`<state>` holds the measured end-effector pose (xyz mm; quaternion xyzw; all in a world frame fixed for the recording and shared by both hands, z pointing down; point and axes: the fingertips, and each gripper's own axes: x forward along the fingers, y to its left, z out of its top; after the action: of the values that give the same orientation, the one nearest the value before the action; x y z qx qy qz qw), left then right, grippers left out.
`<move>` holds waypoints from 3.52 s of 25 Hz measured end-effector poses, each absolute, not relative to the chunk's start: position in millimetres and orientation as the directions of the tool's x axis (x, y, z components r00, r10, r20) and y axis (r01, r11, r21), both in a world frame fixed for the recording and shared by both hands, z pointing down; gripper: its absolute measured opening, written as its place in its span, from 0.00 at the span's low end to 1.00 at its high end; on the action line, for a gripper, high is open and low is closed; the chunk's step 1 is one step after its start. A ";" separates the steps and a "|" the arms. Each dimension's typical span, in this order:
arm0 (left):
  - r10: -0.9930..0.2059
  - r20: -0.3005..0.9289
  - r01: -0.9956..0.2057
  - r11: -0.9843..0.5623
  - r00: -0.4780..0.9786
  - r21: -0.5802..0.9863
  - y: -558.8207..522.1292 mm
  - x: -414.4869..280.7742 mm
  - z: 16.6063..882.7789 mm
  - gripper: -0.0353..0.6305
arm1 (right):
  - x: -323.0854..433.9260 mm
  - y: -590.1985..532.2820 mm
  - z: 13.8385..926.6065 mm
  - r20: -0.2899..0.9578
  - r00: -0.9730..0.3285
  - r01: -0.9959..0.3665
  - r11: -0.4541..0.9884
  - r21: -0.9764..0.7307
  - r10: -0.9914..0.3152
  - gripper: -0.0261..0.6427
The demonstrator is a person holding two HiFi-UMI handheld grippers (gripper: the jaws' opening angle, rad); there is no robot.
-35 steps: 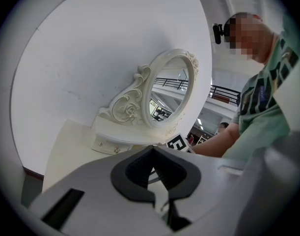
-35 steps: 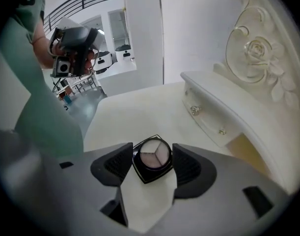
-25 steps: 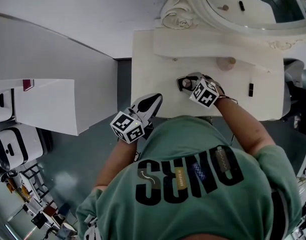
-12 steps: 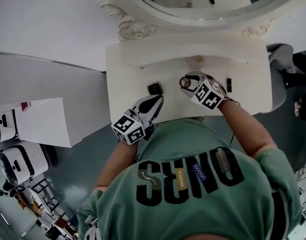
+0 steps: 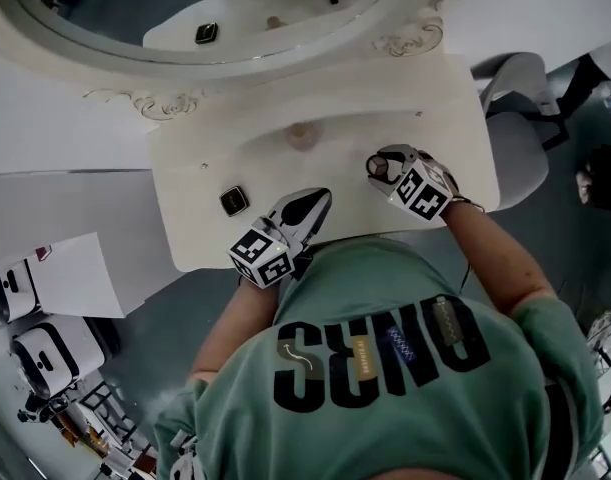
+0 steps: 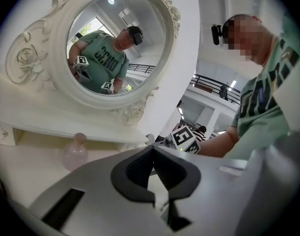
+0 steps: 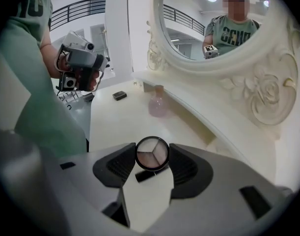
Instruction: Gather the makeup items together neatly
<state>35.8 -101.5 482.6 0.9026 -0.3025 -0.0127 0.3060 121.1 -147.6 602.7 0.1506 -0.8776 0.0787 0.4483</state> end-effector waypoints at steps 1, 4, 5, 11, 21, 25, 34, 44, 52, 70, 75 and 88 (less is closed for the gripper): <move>-0.550 0.164 -0.536 -0.631 0.819 0.561 -103.1 48.5 482.6 0.06 | 137.0 -148.7 606.5 0.816 -0.544 -0.338 0.941 -0.001 -0.195 0.35; -0.542 0.174 -0.535 -0.632 0.822 0.560 -106.4 79.0 483.6 0.06 | 178.7 -149.9 621.9 0.835 -0.516 -0.348 0.937 -0.001 -0.191 0.35; -0.539 0.180 -0.536 -0.632 0.823 0.560 -106.6 86.4 484.1 0.06 | 189.7 -150.0 627.1 0.840 -0.508 -0.354 0.935 -0.004 -0.189 0.35; -0.536 0.216 -0.554 -0.621 0.816 0.554 -107.7 109.7 486.6 0.06 | 225.0 -151.8 650.6 0.852 -0.492 -0.377 0.926 -0.020 -0.182 0.35; -0.534 0.236 -0.564 -0.615 0.812 0.552 -103.2 117.3 489.6 0.06 | 233.4 -154.5 672.5 0.855 -0.485 -0.379 0.925 -0.017 -0.183 0.35; -0.542 0.227 -0.565 -0.612 0.809 0.554 -99.5 106.1 489.8 0.06 | 232.5 -153.0 676.8 0.859 -0.476 -0.385 0.923 -0.012 -0.188 0.36; -0.584 0.175 -0.568 -0.602 0.793 0.561 -91.8 44.4 485.5 0.06 | 166.5 -156.3 616.4 0.796 -0.564 -0.391 0.920 -0.020 -0.222 0.42; -0.678 0.146 -0.634 -0.558 0.720 0.535 -64.5 -130.7 480.9 0.06 | -71.0 -111.6 582.9 0.766 -0.637 -0.073 0.996 0.046 -0.082 0.45; -0.754 0.169 -0.698 -0.467 0.635 0.542 -17.5 -277.6 494.0 0.06 | -210.1 -65.3 626.7 0.846 -0.532 0.152 0.987 0.059 0.031 0.50; -0.800 0.160 -0.709 -0.396 0.579 0.584 9.7 -344.0 510.0 0.06 | -229.2 -61.1 696.1 0.955 -0.264 0.347 0.937 -0.036 0.135 0.51; -0.784 0.163 -0.704 -0.419 0.600 0.573 -2.2 -317.6 504.3 0.06 | -210.6 -64.8 677.8 0.939 -0.317 0.307 0.951 -0.032 0.134 0.50; -0.668 0.149 -0.621 -0.555 0.729 0.553 -67.5 -91.1 485.1 0.06 | 6.1 -111.2 619.3 0.904 -0.426 0.150 0.988 0.029 0.038 0.50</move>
<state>-91.1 -67.5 485.1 0.8808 -0.3659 -0.0390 0.2980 6.1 -111.2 619.3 -0.0559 -0.8427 -0.0524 0.5329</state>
